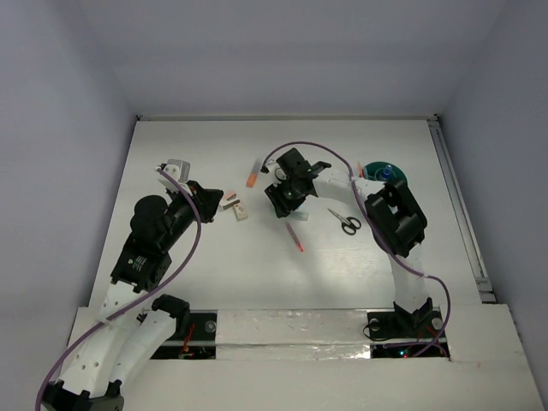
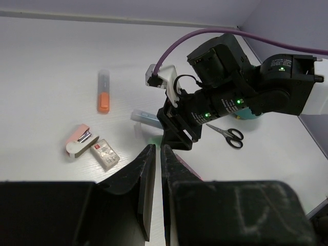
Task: Sort the stationery into containers
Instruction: Pick up the pen from the center of the board.
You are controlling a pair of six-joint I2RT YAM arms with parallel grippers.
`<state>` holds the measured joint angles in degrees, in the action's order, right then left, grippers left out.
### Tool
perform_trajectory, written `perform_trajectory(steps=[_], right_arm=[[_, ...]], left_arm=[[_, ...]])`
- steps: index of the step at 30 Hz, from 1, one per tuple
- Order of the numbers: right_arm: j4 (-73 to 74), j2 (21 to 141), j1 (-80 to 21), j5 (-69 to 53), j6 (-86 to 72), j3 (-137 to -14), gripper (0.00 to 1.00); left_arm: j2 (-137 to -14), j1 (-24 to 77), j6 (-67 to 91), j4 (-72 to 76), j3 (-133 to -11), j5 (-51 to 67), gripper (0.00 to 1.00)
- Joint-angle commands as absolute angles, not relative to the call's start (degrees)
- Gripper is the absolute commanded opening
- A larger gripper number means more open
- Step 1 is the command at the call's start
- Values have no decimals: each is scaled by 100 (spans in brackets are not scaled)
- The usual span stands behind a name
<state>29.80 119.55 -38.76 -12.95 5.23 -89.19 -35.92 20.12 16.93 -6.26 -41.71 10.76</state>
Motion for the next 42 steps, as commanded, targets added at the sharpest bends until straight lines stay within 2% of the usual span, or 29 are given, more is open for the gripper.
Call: perform_trajectory(steps=[1,13,16,18,21,31,34,38,42], right_arm=[[3023,12111,-3981,-1275,676,-9149,52],[3102,12234,-4086,-871,896,-9281,52],[3155,12287,-4087,-713,975,-9264,46],[3164,12296,-4087,-581,1011,-9255,37],[3129,12234,-4087,-448,1072,-9185,32],[2655,11479,-4140,-273,1239,-8702,28],[2453,11067,-4192,-604,1204,-8552,27],[1551,10285,-4192,-774,889,-7922,23],[477,9327,-4026,24,309,-7235,23]], left_arm=[[-3577,1969,1635,-360,-4140,1178,6],[-3516,1916,1644,-352,-4131,1222,6],[-3507,1916,1644,-352,-4131,1230,6],[-3489,1916,1644,-352,-4131,1230,6],[-3480,1916,1635,-352,-4131,1239,6],[-3489,1916,1635,-352,-4131,1266,6],[-3507,1864,1635,-343,-4131,1283,6],[-3507,1863,1652,-325,-4131,1318,6],[-3550,1863,1687,-325,-4113,1380,6]])
